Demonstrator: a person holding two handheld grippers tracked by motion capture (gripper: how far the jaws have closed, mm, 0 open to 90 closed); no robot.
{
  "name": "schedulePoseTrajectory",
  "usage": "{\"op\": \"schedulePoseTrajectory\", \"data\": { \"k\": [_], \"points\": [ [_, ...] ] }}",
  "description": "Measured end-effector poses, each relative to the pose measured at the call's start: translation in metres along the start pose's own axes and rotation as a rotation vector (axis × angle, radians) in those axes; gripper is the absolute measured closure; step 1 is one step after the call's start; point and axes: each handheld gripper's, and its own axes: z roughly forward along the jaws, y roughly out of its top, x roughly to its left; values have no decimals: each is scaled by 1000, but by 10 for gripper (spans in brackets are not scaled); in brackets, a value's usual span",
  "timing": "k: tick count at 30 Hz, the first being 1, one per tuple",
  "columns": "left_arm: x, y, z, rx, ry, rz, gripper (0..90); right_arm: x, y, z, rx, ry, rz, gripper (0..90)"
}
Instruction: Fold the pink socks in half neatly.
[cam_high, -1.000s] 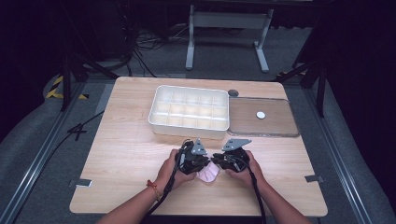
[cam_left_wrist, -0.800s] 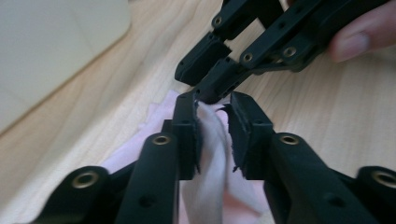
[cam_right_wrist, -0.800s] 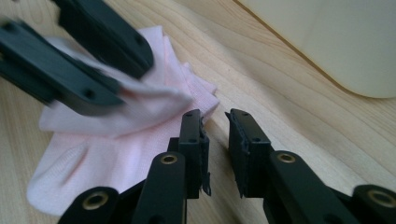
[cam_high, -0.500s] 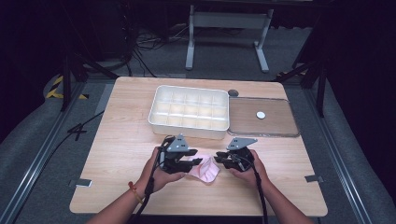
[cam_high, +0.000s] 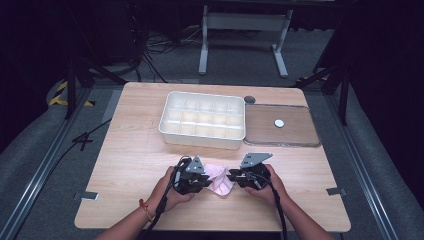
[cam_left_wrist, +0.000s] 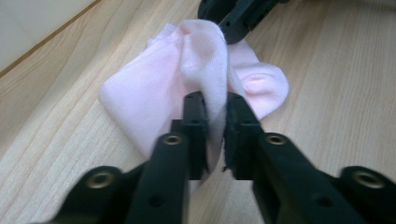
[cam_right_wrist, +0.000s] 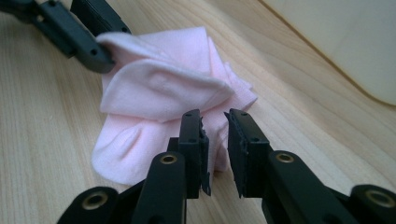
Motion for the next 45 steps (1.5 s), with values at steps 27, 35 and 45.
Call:
{"op": "schedulePoseTrajectory", "data": {
  "k": [27,35,45],
  "points": [
    [-18,4,19,-11,-40,99,684,1,16,-22,-133,-18,30,734],
    [-15,-4,14,-5,-79,98,710,26,33,-17,-148,26,-39,731],
    [-11,-9,18,5,-94,83,744,30,22,4,43,28,-106,782]
  ]
}}
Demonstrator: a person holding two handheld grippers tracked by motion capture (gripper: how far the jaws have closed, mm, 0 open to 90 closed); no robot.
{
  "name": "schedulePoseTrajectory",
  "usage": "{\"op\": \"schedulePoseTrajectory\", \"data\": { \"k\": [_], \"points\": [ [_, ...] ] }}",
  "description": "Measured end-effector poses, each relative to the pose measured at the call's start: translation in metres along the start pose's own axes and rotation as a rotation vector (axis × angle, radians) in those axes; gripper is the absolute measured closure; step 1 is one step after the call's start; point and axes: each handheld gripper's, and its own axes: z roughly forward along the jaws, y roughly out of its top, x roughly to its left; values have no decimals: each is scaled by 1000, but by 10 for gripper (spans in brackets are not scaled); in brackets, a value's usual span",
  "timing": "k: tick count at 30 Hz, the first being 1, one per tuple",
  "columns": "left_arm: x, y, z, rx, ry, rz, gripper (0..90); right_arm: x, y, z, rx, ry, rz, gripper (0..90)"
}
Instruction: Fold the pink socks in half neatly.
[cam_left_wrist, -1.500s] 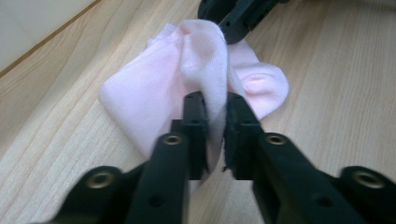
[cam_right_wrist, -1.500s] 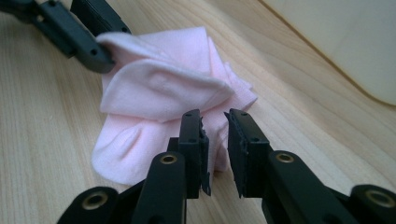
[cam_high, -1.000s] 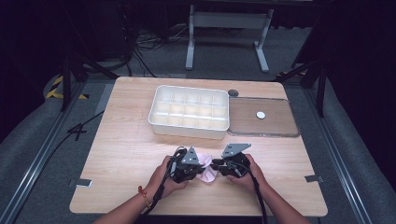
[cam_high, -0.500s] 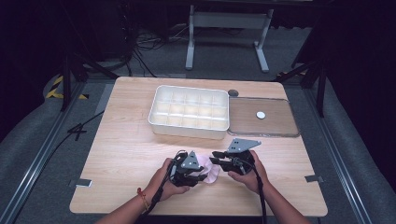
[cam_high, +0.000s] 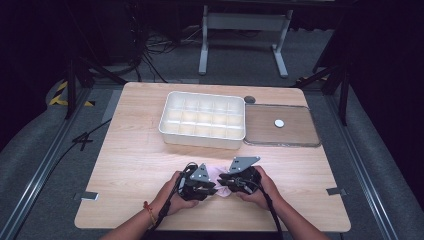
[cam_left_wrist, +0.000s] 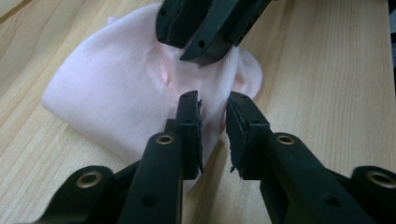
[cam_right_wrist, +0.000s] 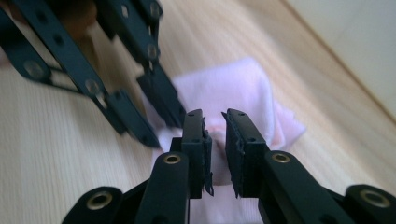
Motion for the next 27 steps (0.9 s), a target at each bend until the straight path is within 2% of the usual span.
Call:
{"op": "schedulePoseTrajectory", "data": {
  "k": [2,5,8,9,10,11,12,14,15,17,19,21,23,25,27],
  "points": [
    [1,0,-2,4,12,-2,744,-1,-3,0,21,-3,2,782],
    [4,-2,-6,-17,8,-38,728,-2,-11,1,35,18,16,778],
    [5,-4,-15,-38,36,-74,647,-2,-13,2,28,17,23,772],
    [5,-4,-15,-38,36,-74,613,-2,-13,2,27,13,19,769],
    [8,-6,-21,-61,83,-115,575,-2,-12,3,25,10,18,767],
    [8,-6,-21,-61,83,-115,549,-2,-13,4,25,7,14,764],
    [12,-10,-22,-68,112,-170,545,-2,-12,4,21,6,12,764],
    [15,-12,-21,-62,122,-183,508,-2,-12,5,20,3,11,764],
    [17,-14,-18,-58,134,-215,508,-2,-12,5,19,4,12,761],
    [21,-17,-13,-53,137,-248,478,-3,-11,6,6,0,11,723],
    [22,-18,-11,-60,142,-253,464,-2,-9,4,-18,-12,18,692],
    [22,-17,-11,-46,151,-236,470,-2,-6,1,-47,-32,12,719],
    [21,-18,-10,-53,151,-234,469,-2,-4,-2,-78,-55,9,756],
    [21,-18,-10,-49,154,-227,467,-1,-4,0,-65,-47,2,785],
    [22,-19,-11,-51,149,-232,449,1,-7,6,-17,-38,-10,799]
  ]
}}
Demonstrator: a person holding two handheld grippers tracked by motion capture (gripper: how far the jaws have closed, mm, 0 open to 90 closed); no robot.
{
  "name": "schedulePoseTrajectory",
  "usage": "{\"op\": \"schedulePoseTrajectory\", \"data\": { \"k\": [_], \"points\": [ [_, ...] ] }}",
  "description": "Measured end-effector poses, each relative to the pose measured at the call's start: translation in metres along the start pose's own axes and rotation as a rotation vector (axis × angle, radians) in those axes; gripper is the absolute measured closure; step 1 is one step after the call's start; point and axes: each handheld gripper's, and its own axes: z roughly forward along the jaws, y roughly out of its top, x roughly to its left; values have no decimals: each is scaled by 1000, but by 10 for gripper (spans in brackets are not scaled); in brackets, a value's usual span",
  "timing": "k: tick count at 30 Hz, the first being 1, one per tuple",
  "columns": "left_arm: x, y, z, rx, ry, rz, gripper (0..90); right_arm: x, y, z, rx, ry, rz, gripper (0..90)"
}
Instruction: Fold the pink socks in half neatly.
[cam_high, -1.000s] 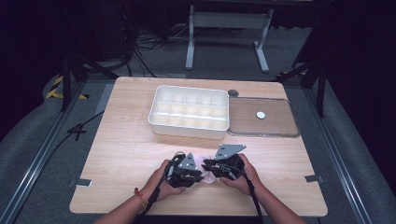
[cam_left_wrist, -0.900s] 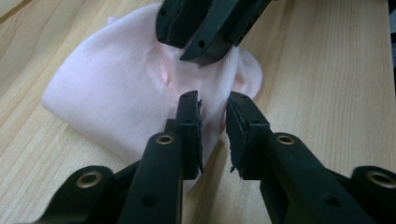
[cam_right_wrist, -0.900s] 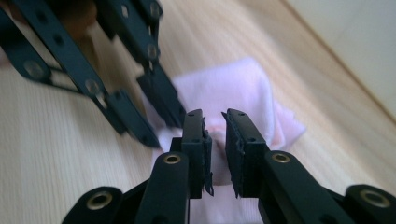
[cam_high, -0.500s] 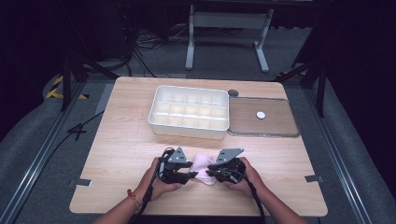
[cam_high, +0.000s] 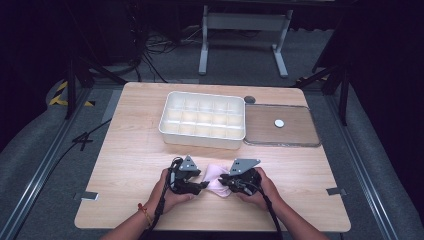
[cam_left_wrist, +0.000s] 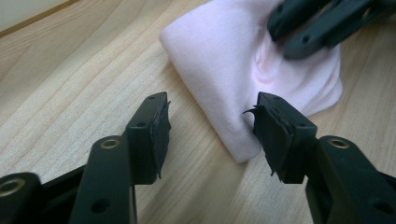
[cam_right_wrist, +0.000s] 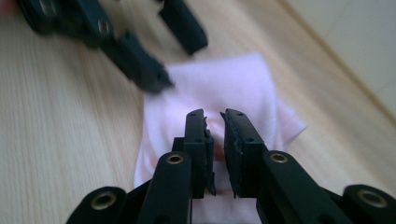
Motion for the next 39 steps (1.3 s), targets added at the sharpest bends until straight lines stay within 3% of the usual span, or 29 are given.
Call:
{"op": "schedulePoseTrajectory", "data": {
  "k": [1,4,6,9,14,18,19,20,21,22,23,30,31,34,39],
  "points": [
    [1,0,0,-3,-4,0,428,1,-3,4,25,12,-1,804],
    [1,-1,0,-18,-39,-26,412,-4,-5,4,13,41,34,803],
    [-1,0,2,-17,-84,-32,412,-4,-5,5,7,42,38,804],
    [-6,1,5,-17,-112,-28,410,0,-4,7,3,20,11,803],
    [-1,1,4,-26,-136,-74,481,-2,-4,9,-16,28,18,802],
    [5,0,0,-51,-127,-114,411,-3,-5,9,-22,36,17,801],
    [10,1,-4,-70,-81,-142,390,-2,-4,9,-21,33,7,801],
    [10,1,-4,-70,-81,-142,382,-2,-4,9,-21,33,7,801],
    [16,1,-7,-84,-41,-161,383,-2,-4,9,-17,29,-9,801],
    [16,1,-7,-84,-41,-161,392,-2,-4,9,-17,28,-10,801],
    [19,1,-8,-74,-26,-157,396,-1,-4,9,-19,28,-14,802],
    [15,2,-2,-50,-30,-117,408,-2,-4,9,-20,30,-16,802],
    [14,3,1,-36,-11,-92,408,-1,-4,9,-20,29,-16,802],
    [10,4,3,-27,11,-84,427,-1,-4,9,-20,27,-20,799],
    [3,5,5,-1,74,11,435,-2,-3,4,-29,17,-14,740]
  ]
}}
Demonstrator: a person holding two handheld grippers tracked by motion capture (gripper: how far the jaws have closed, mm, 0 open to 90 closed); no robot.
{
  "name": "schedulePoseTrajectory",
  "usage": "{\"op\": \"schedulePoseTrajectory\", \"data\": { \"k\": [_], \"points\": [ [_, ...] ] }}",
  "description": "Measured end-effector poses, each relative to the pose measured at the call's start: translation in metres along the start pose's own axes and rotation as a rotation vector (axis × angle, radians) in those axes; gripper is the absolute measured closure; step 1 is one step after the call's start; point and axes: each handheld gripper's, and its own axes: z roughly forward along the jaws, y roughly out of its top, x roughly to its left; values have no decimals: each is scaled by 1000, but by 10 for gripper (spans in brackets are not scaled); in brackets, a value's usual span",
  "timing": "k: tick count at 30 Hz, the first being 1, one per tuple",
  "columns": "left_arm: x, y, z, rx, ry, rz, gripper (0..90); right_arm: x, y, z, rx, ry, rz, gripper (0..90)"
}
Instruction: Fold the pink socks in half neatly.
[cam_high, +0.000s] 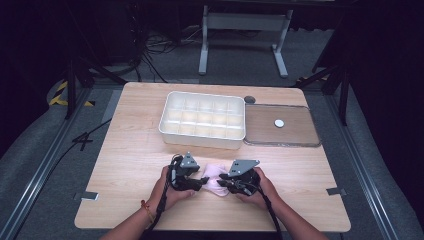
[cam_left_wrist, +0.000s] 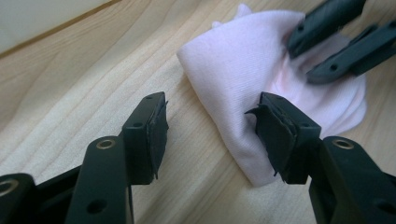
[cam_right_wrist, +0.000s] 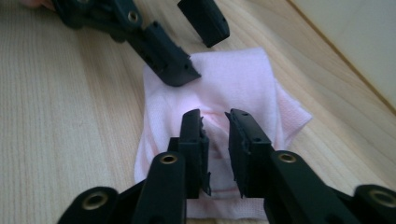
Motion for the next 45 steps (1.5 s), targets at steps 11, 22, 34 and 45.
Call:
{"op": "schedulePoseTrajectory", "data": {
  "k": [11,22,34,45],
  "points": [
    [-2,1,0,-1,-55,9,578,-9,-6,-6,13,-21,37,739],
    [-1,2,1,-10,-113,-6,815,-11,-6,-2,10,-5,44,747],
    [-3,8,-7,-49,-89,42,837,-14,-5,-1,9,-1,61,773],
    [-7,12,-12,-82,-104,65,836,-13,-2,3,11,-13,50,773]
  ]
}}
